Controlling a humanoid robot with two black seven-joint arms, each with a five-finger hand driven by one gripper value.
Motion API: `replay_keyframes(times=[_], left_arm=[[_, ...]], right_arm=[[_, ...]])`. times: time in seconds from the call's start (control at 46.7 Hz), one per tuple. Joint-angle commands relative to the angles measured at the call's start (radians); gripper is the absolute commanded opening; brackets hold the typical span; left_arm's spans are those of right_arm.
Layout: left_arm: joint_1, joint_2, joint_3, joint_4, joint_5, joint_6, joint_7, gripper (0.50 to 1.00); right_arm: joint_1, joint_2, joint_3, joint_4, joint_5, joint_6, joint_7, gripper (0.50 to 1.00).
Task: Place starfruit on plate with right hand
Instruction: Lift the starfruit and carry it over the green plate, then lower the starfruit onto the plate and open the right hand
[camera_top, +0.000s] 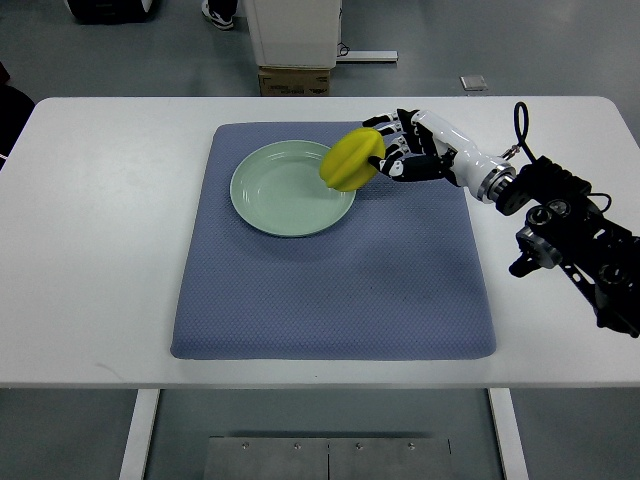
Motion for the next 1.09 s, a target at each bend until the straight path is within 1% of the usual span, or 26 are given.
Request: replay_keyframes(times=[0.0, 0.214, 0.429, 0.643, 0.771, 0.793, 0.9, 1.071], left_arm=[[0.0, 0.0, 0.0, 0.0, 0.0, 0.0, 0.0, 1.0], [0.0, 0.0, 0.0, 0.0, 0.0, 0.0, 0.0, 1.0], [0.0, 0.0, 0.0, 0.0, 0.0, 0.0, 0.0, 1.0], [0.0, 0.0, 0.0, 0.0, 0.0, 0.0, 0.0, 1.0], [0.001, 0.0, 0.0, 0.0, 0.0, 0.0, 0.0, 1.0], [0.0, 0.0, 0.0, 0.0, 0.0, 0.0, 0.0, 1.0], [0.0, 0.0, 0.0, 0.0, 0.0, 0.0, 0.0, 1.0], [0.0, 0.0, 0.0, 0.0, 0.0, 0.0, 0.0, 1.0]], right_arm=[[0.018, 0.027, -0.002, -0.001, 0.0, -0.002, -0.015, 0.5], [0.047, 0.093, -0.01, -0.005, -0.005, -0.011, -0.043, 0.5], [0.061, 0.156, -0.033, -0.022, -0.012, -0.016, -0.052, 0.5], [0.083, 0.207, -0.074, -0.062, -0.017, -0.046, -0.054, 0.5], [0.09, 0.207, -0.11, -0.105, -0.018, -0.082, -0.061, 0.5], [0.104, 0.207, -0.125, -0.129, -0.018, -0.098, -0.061, 0.5], [0.115, 0.207, -0.143, -0.169, -0.028, -0.132, -0.064, 0.5], [0.118, 0.207, -0.177, -0.198, -0.032, -0.174, -0.074, 0.5]])
